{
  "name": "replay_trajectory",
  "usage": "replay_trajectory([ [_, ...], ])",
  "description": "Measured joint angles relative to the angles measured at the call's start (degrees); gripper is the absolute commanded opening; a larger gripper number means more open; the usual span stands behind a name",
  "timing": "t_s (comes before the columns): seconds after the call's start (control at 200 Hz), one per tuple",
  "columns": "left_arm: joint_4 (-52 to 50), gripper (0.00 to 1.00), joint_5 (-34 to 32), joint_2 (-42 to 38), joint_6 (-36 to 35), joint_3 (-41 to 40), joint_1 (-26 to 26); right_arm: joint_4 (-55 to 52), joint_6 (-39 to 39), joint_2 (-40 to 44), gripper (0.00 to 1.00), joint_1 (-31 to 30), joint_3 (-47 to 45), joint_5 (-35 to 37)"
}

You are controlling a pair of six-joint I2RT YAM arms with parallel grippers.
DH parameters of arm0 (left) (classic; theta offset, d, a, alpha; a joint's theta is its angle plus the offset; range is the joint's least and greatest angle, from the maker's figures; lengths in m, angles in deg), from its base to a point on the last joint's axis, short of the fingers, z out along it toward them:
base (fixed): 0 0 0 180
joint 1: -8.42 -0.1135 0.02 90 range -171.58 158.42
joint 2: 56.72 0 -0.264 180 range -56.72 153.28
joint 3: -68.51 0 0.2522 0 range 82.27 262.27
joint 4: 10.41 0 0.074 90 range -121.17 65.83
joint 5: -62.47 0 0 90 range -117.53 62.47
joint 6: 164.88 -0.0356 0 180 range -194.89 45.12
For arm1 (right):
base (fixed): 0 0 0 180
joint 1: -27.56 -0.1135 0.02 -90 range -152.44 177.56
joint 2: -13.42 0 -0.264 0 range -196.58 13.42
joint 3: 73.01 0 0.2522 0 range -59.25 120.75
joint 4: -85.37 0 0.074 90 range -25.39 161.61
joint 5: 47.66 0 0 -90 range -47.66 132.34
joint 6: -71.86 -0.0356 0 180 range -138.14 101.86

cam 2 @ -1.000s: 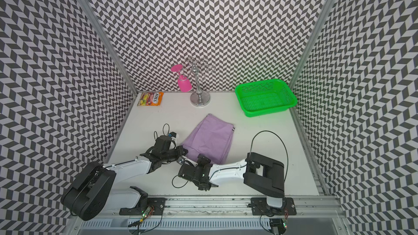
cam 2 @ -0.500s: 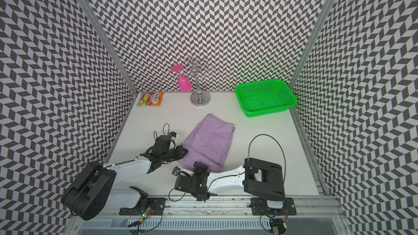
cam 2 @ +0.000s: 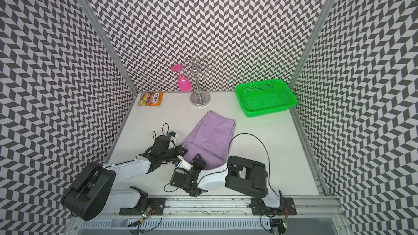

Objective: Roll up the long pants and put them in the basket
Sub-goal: Roll the long pant at the center of the board.

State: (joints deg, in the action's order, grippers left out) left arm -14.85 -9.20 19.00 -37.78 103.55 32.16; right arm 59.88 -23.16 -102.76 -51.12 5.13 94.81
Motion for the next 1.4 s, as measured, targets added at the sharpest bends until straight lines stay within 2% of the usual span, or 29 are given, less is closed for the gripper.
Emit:
replay_trajectory([
  [0.07,-0.9,0.00,-0.8,-0.1,-0.2,0.0,-0.5,1.6,1.3,0.0,0.15,0.5,-0.3,-2.8],
  [0.145,-2.3,0.00,-1.9,-0.8,-0.3,0.0,-1.2,2.7,3.1,0.8,0.00,1.5,-0.4,-7.6],
  [0.265,-5.9,0.00,-3.7,-4.5,-0.2,0.2,-2.5,2.8,6.3,4.6,0.00,4.4,-0.8,-20.5],
  [0.571,-19.6,0.00,-4.0,-21.5,-1.9,9.9,-5.4,-5.5,10.3,17.5,0.00,15.1,3.2,-67.8],
  [0.736,-20.5,0.00,-3.0,-26.6,-2.8,16.0,-7.3,-13.2,9.9,16.9,0.00,23.1,3.8,-87.1],
  [0.846,-21.0,0.00,-2.1,-26.2,-3.0,16.0,-7.7,-15.8,10.0,10.8,0.00,28.3,6.5,-92.6],
  [0.941,-21.4,0.00,-1.5,-25.7,-3.1,14.7,-7.7,-15.0,9.9,4.7,0.00,30.3,8.5,-94.4],
  [1.097,-21.8,0.00,-0.9,-26.1,-3.4,12.2,-7.7,-16.4,9.7,0.3,0.00,29.9,10.2,-96.2],
  [1.402,-21.6,0.00,1.5,-25.3,-4.0,9.9,-7.7,-22.8,12.4,-0.2,0.00,26.3,15.3,-97.5],
])
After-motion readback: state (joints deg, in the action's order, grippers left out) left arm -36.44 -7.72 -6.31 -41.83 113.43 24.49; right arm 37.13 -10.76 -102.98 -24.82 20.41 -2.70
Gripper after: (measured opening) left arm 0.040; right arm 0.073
